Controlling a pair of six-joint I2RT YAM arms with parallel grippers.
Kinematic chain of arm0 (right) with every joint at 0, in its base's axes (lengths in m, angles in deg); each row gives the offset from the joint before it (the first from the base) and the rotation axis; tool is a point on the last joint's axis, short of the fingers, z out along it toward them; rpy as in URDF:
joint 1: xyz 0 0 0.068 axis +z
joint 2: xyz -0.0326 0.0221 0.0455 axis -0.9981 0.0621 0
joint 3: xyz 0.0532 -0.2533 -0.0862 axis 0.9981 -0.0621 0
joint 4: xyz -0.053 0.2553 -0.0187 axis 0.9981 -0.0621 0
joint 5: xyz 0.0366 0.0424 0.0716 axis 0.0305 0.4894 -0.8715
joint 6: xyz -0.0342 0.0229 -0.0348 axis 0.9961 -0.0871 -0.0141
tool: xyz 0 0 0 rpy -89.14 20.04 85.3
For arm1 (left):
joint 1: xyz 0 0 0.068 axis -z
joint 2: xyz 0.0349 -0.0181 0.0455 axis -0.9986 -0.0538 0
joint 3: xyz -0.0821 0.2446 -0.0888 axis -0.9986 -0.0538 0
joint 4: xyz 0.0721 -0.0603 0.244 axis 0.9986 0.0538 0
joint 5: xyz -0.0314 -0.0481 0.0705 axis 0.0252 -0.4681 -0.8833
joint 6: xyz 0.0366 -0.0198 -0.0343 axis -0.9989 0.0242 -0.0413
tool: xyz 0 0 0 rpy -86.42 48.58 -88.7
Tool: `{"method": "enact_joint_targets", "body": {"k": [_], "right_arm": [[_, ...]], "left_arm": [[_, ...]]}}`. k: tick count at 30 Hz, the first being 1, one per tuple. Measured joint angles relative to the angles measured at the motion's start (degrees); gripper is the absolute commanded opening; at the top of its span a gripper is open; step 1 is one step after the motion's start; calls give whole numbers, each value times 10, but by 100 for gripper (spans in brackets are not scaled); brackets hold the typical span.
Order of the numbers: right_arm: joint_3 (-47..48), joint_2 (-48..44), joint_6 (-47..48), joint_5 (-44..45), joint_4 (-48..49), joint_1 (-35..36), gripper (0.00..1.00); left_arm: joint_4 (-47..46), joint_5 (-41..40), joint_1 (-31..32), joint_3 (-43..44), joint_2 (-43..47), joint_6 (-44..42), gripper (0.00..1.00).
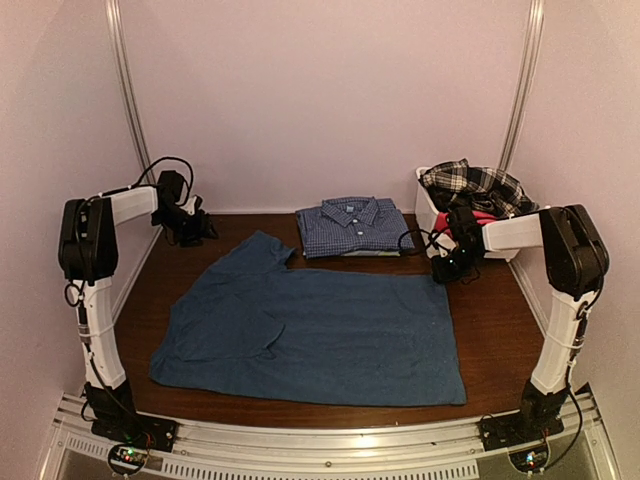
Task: Fold and stack the mixed laundry pile
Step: Pick up the 1/3-folded T-shirt from the center of the board.
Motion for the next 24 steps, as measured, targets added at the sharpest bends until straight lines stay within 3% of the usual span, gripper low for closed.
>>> {"method": "enact_joint_targets", "body": {"k": [8, 13, 24], "right_arm": [[14, 0, -7, -15, -19, 0, 0], [29, 1, -12, -23, -40, 0, 0], [32, 2, -16, -29, -45, 0, 0]], "left_arm": [[39, -8, 0, 79, -54, -86, 45], [61, 2, 4, 109, -100, -117, 45], [141, -71, 59, 165, -146, -204, 46]]}}
